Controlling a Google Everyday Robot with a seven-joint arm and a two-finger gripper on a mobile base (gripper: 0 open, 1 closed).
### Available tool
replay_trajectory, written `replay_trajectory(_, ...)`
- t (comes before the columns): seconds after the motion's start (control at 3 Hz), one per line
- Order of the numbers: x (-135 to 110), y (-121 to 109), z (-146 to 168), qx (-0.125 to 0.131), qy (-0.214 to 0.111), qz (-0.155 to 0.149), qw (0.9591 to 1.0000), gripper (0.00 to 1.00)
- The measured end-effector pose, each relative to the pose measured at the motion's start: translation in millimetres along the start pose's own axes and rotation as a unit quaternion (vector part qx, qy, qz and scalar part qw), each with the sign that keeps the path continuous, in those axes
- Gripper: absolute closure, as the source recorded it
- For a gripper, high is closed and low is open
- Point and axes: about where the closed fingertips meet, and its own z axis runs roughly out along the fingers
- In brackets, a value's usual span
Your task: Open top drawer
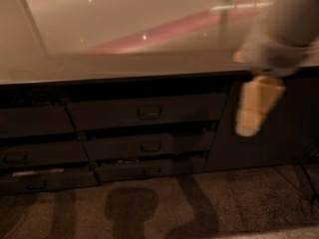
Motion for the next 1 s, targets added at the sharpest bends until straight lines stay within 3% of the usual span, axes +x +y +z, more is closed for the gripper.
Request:
replay_trajectory(0.33,-39.8,-5.1,34.6,-0.021,0.027,-0.039,0.9986,0.00)
replay_trajectory(0.67,-39.8,-5.1,34.6,-0.021,0.027,-0.039,0.9986,0.00)
replay_trajectory(1.0,-42.0,1.0,33.2,0.012,0.015,-0.066,0.9977,0.00)
